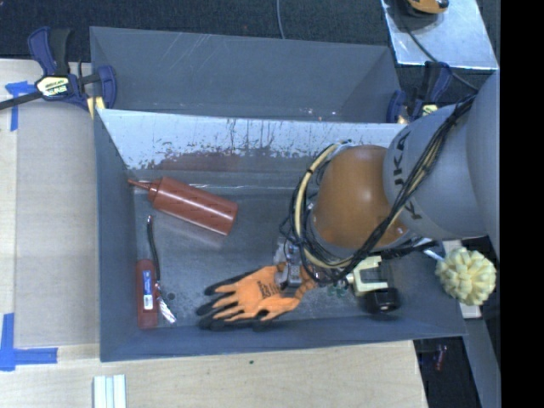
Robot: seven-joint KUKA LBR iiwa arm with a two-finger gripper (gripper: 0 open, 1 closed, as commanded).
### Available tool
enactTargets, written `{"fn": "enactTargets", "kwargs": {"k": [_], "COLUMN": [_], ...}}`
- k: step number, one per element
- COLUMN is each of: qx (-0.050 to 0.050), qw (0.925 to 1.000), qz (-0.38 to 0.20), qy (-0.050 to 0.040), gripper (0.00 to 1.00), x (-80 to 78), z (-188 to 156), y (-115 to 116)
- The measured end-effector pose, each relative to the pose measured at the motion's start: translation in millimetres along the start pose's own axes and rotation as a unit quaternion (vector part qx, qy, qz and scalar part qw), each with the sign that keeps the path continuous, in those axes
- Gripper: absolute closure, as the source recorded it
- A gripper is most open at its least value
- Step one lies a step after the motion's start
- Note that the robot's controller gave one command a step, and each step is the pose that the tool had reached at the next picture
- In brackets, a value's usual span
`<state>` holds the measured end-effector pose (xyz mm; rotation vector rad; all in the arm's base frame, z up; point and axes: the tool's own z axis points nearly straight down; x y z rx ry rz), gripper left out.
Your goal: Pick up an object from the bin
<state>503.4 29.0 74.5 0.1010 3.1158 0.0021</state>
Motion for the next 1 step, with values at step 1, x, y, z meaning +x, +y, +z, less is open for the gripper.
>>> {"fn": "enactTargets", "kwargs": {"k": [1], "qx": [0.002], "qw": [0.9991], "qz": [-0.042], "qy": [-0.0021], "gripper": [1.0], "x": [-21.4], "z": [2.9], "y": [17.8]}}
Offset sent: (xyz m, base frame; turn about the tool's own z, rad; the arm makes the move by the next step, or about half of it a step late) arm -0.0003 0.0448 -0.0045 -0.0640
